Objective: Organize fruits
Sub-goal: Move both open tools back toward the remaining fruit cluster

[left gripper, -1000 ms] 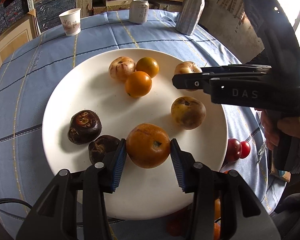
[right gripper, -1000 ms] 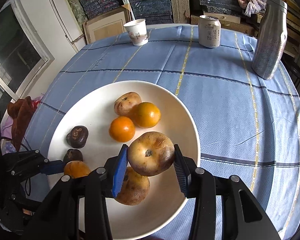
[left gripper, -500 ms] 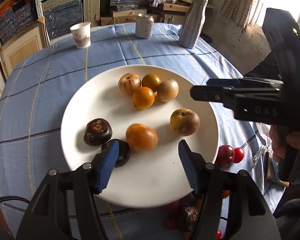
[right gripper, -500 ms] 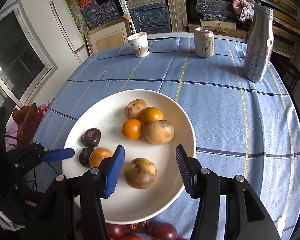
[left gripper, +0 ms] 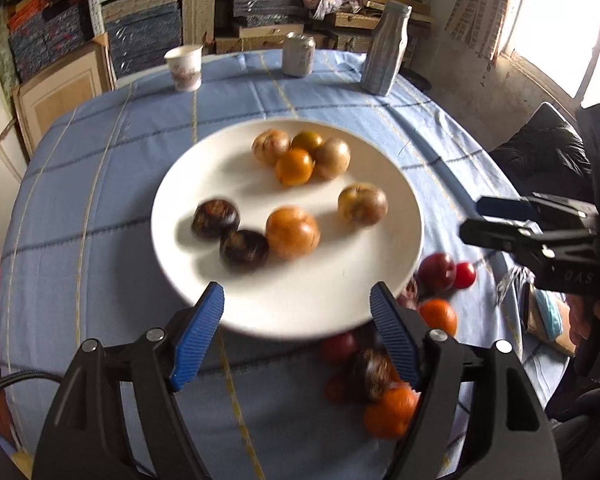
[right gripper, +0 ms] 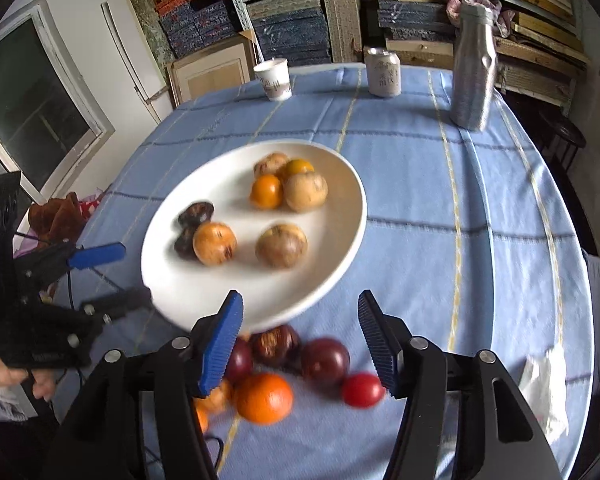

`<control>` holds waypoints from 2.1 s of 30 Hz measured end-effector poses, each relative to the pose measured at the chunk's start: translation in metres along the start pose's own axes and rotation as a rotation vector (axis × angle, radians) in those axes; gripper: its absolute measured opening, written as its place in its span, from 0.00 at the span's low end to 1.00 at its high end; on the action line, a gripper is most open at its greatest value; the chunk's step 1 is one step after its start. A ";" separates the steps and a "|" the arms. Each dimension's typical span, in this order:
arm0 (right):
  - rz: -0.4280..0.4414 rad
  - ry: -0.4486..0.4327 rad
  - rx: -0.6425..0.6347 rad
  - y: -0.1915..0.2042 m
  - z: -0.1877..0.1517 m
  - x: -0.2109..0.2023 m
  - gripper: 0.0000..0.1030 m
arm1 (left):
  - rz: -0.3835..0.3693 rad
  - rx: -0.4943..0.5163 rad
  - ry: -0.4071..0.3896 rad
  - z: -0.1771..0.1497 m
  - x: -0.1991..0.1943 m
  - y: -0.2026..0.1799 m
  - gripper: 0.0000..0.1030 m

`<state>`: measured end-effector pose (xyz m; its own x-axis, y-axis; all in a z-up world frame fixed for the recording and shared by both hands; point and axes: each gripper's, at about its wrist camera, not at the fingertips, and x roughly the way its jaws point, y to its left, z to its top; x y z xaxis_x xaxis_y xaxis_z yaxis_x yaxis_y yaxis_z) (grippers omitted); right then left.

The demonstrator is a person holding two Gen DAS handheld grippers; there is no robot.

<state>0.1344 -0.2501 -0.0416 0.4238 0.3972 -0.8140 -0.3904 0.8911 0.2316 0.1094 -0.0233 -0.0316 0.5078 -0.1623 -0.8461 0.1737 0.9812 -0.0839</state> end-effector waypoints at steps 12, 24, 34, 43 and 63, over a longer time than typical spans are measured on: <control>-0.018 0.057 0.037 -0.011 -0.054 -0.013 0.61 | -0.012 0.010 0.089 -0.033 0.020 -0.016 0.71; -0.061 0.057 0.059 -0.024 -0.057 -0.025 0.64 | 0.021 -0.067 0.141 -0.017 0.051 -0.006 0.77; -0.055 0.069 0.070 -0.027 -0.055 -0.021 0.64 | 0.095 -0.049 0.197 -0.006 0.067 -0.002 0.78; -0.034 0.083 0.065 -0.025 -0.052 -0.011 0.64 | 0.102 -0.139 0.180 -0.005 0.067 0.036 0.69; -0.017 0.085 0.041 -0.015 -0.055 -0.014 0.64 | -0.018 -0.021 0.143 -0.035 0.054 -0.002 0.70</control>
<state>0.0890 -0.2807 -0.0630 0.3586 0.3636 -0.8598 -0.3491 0.9064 0.2377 0.1075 -0.0307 -0.0957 0.3791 -0.1652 -0.9105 0.1638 0.9804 -0.1098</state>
